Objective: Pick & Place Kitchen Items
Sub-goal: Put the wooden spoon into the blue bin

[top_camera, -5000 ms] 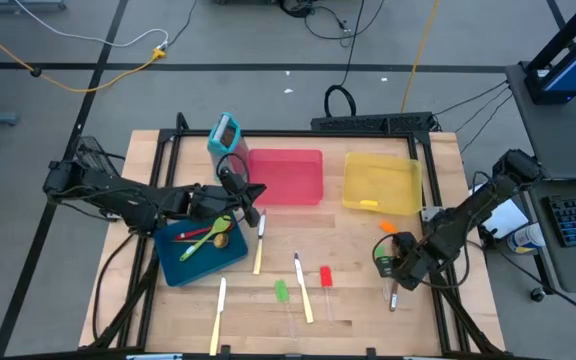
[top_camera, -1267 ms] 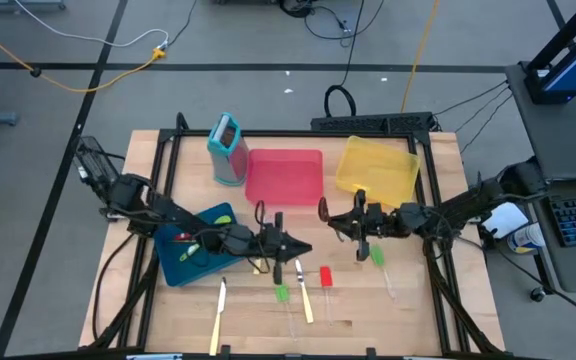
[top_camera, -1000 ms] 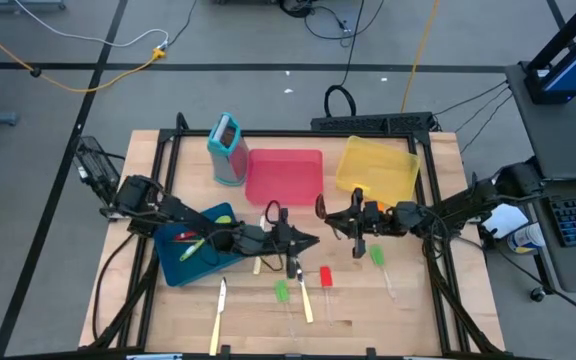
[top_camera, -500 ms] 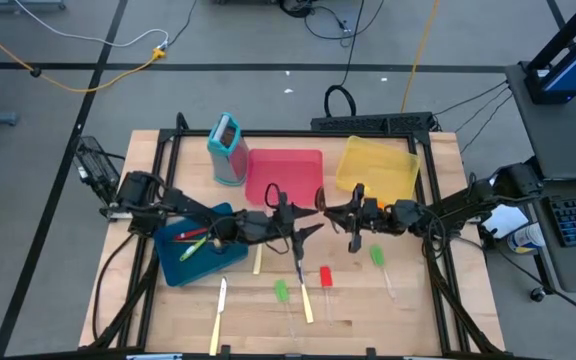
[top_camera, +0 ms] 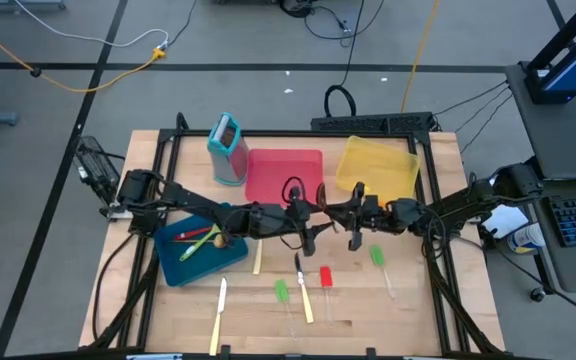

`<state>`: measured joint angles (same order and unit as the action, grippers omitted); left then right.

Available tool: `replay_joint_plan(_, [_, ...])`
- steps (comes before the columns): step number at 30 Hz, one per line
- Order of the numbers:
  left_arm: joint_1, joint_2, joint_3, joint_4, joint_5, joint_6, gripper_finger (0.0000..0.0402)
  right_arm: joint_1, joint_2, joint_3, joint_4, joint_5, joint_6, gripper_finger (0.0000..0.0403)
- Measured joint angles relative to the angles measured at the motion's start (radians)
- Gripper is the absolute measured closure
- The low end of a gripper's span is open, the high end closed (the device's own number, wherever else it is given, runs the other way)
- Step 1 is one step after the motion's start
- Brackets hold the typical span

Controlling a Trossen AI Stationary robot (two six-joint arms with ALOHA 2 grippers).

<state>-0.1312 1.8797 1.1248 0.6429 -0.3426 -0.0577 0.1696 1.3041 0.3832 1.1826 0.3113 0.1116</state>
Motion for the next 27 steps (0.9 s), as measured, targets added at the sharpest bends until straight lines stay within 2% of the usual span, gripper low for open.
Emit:
replay_joint_plan(8, [0.014, 0.0, 0.003, 0.041, -0.003, 0.001, 0.0199, 0.0, 0.011, 0.068, 0.007, -0.007, -0.018, 0.0372])
replay_joint_plan(12, [0.025, 0.0, 0.003, 0.055, -0.002, 0.0, 0.0199, -0.001, 0.067, 0.156, -0.067, -0.047, -0.05, 0.0374])
replay_joint_plan(16, [0.023, 0.0, -0.008, 0.049, -0.001, 0.0, 0.0202, -0.001, 0.118, 0.196, -0.081, -0.039, -0.069, 0.0372])
replay_joint_plan(21, [0.003, 0.001, -0.009, 0.02, -0.061, -0.002, 0.024, 0.003, 0.127, 0.195, -0.121, 0.036, -0.072, 0.0373])
replay_joint_plan(27, [-0.016, 0.001, -0.009, -0.026, -0.138, 0.001, 0.0301, 0.003, 0.122, 0.194, -0.151, 0.055, -0.072, 0.0371])
